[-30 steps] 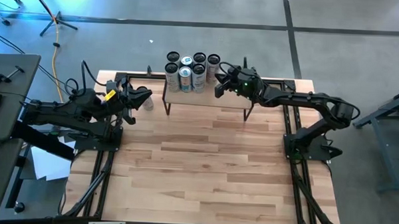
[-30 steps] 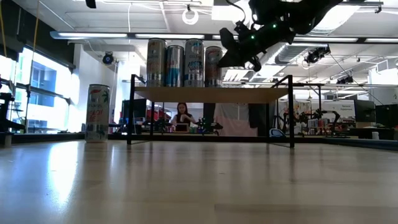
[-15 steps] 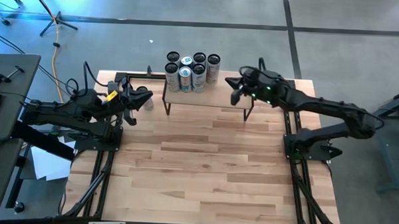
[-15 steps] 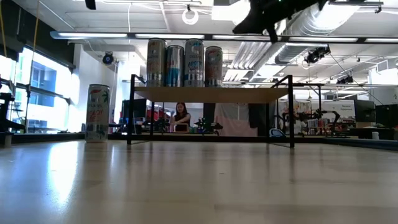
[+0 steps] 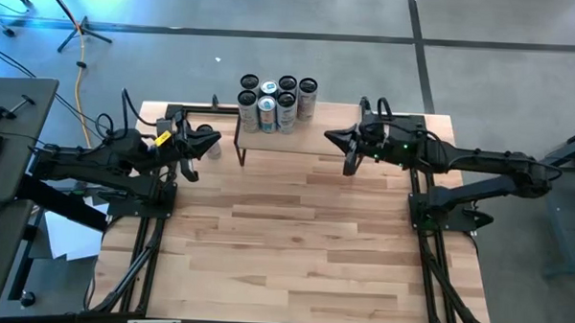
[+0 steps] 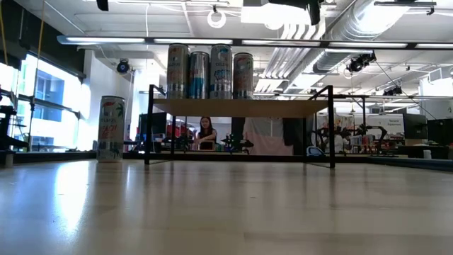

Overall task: Place canned beverage on shelf
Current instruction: Put the black soda can on the shelf

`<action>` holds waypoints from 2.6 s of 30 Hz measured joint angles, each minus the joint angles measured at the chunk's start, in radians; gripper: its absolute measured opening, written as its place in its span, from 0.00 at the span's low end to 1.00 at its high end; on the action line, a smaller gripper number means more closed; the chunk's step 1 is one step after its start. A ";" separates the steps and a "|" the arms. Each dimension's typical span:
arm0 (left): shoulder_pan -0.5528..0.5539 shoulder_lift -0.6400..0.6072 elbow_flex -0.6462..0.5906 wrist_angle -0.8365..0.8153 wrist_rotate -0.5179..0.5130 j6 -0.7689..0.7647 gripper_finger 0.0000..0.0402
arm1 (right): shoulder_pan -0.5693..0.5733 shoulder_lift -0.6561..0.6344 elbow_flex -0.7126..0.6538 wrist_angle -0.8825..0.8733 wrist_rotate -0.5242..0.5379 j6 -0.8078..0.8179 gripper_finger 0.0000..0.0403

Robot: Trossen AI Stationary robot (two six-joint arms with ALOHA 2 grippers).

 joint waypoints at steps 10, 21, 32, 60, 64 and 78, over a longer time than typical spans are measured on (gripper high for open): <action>0.000 -0.036 0.047 -0.036 -0.123 0.077 0.00 | 0.041 -0.003 0.000 -0.020 0.042 -0.018 0.00; 0.000 -0.055 0.117 -0.465 -0.349 -0.100 0.12 | 0.062 -0.003 0.000 -0.064 0.042 0.007 0.00; 0.091 -0.050 0.116 -0.793 -0.310 -0.469 0.48 | 0.060 -0.003 0.000 -0.064 0.043 0.015 0.00; 0.195 -0.048 0.116 -0.814 -0.138 -0.395 0.65 | 0.059 -0.003 0.000 -0.071 0.043 0.031 0.00; 0.194 -0.048 0.115 -0.814 -0.116 -0.420 0.65 | 0.059 -0.003 0.000 -0.071 0.043 0.035 0.00; 0.196 -0.042 0.115 -0.816 -0.042 -0.343 0.70 | 0.066 -0.003 0.000 -0.071 0.043 0.029 0.00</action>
